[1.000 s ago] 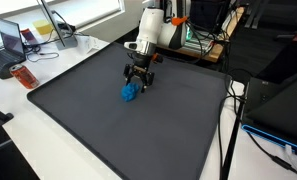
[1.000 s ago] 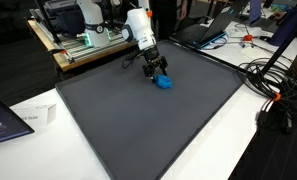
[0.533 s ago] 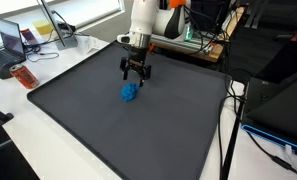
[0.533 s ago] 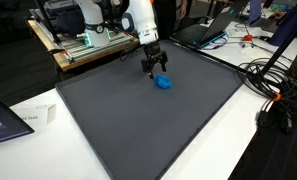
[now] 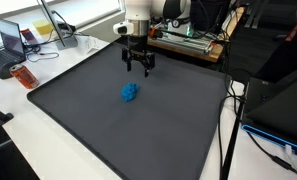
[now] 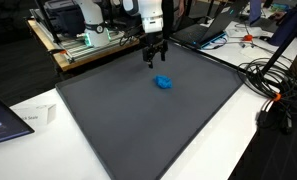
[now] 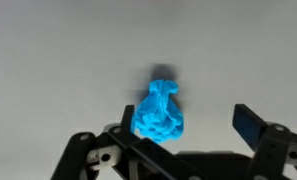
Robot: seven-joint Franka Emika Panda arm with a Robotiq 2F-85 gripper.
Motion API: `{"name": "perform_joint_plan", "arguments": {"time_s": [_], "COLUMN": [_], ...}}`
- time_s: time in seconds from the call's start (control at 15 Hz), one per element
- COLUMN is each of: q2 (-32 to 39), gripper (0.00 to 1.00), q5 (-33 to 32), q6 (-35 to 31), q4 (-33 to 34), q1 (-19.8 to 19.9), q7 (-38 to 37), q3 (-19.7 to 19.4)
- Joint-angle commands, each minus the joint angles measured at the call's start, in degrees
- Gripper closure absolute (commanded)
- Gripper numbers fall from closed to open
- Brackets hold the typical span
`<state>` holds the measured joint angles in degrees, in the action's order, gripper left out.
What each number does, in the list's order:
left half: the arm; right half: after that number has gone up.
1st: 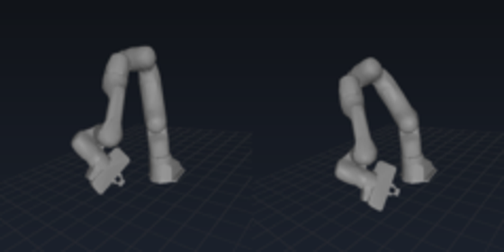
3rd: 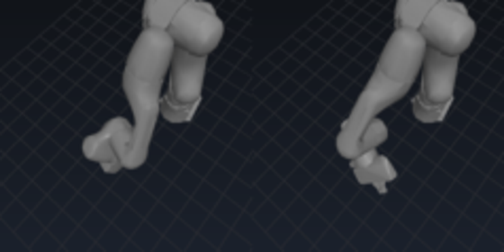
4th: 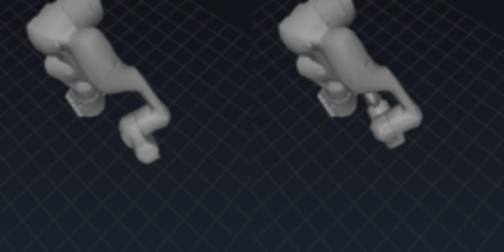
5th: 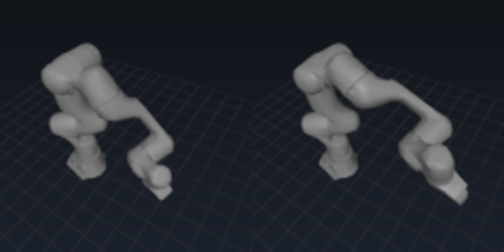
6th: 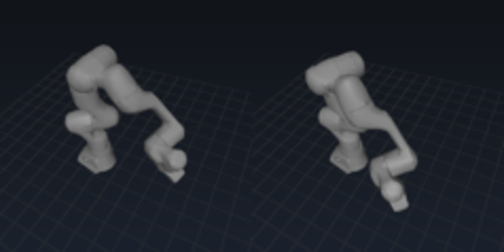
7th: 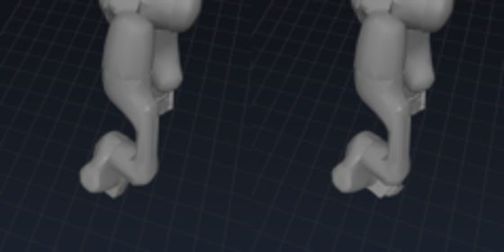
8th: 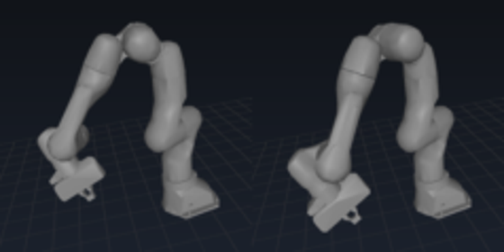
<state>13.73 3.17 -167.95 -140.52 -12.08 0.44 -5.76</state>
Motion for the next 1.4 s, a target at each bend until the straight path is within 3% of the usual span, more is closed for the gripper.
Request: {"name": "perform_joint_plan", "arguments": {"time_s": [0.0, 0.33, 0.6, 0.73, 1.33], "q2": [-3.5, -3.1, -2.1, -2.6, -2.3], "gripper": [0.00, 0.00, 0.00, 0.00, 0.00], "q5": [-4.0, -14.5, -19.1, -17.8, -17.6], "q6": [8.7, 17.5, 23.9, 22.0, 23.4], "q4": [2.1, 6.7, 9.6, 8.3, 9.4], "q1": [0.9, -1.3, -2.3, -0.7, -1.0], "q7": [-5.6, -21.8, -29.9, -27.6, -27.5], "q3": [1.7, 1.1, 3.1, 4.3, 5.3]}}
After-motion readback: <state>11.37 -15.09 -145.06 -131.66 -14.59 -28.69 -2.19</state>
